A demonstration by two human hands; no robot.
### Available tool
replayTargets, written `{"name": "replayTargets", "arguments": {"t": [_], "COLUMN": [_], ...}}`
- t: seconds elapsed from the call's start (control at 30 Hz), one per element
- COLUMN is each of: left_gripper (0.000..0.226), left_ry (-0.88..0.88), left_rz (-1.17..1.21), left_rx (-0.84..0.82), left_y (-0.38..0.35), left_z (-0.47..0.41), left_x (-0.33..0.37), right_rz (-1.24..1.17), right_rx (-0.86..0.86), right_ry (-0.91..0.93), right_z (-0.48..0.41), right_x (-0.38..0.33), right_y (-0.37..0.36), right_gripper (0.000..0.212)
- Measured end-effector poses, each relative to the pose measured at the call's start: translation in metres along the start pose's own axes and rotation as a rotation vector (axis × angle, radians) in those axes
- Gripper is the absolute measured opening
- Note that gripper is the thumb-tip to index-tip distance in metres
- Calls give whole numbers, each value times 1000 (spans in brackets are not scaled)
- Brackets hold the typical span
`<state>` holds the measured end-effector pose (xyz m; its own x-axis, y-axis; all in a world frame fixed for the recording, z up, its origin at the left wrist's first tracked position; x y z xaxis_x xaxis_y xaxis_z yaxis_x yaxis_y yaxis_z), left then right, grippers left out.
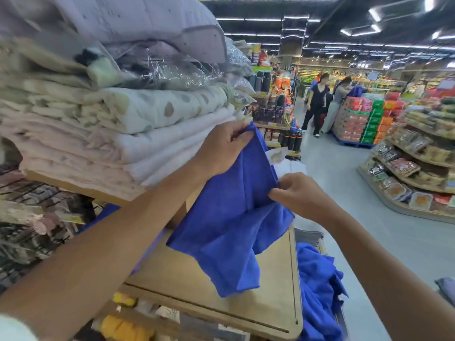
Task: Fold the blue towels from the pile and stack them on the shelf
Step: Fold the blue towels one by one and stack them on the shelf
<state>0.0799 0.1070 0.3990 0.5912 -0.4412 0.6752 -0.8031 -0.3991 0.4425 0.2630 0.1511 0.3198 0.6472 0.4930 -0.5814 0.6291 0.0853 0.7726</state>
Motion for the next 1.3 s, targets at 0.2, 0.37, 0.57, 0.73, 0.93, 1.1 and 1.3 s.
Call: {"name": "replayTargets", "arguments": {"t": [0.2, 0.37, 0.57, 0.73, 0.93, 1.1, 1.3], "left_gripper": [22, 16, 17, 24, 17, 19, 32], "left_ry": [2, -59, -56, -78, -213, -229, -148], "left_rz": [61, 111, 153, 76, -160, -90, 78], "left_rx": [149, 204, 225, 273, 459, 565, 693], "left_y": [51, 72, 91, 97, 101, 124, 168], "left_z": [-27, -23, -21, -11, 37, 85, 141], "left_x": [23, 26, 12, 10, 19, 18, -10], "right_rz": [-98, -8, -262, -415, -250, -415, -702], "right_rx": [-86, -120, -124, 187, 384, 344, -10], "right_ry": [-8, 48, 45, 29, 35, 194, 225], "right_z": [4, 6, 12, 11, 19, 40, 62], "right_x": [17, 37, 60, 67, 68, 55, 54], "right_y": [31, 51, 75, 110, 123, 125, 107], "right_gripper": [25, 30, 12, 12, 22, 14, 38]}}
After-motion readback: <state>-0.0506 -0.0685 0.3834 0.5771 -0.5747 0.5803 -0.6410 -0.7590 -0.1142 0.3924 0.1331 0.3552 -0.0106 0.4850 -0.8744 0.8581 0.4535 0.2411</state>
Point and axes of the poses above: each hand's wrist, its own z-axis away from the middle knuckle, its own y-axis out of the back of the hand, x = y × z, the point moved 7 cm from there along -z, towards the middle knuckle, and after that the axes turned 1 degree about x, right-handed, at the moved point
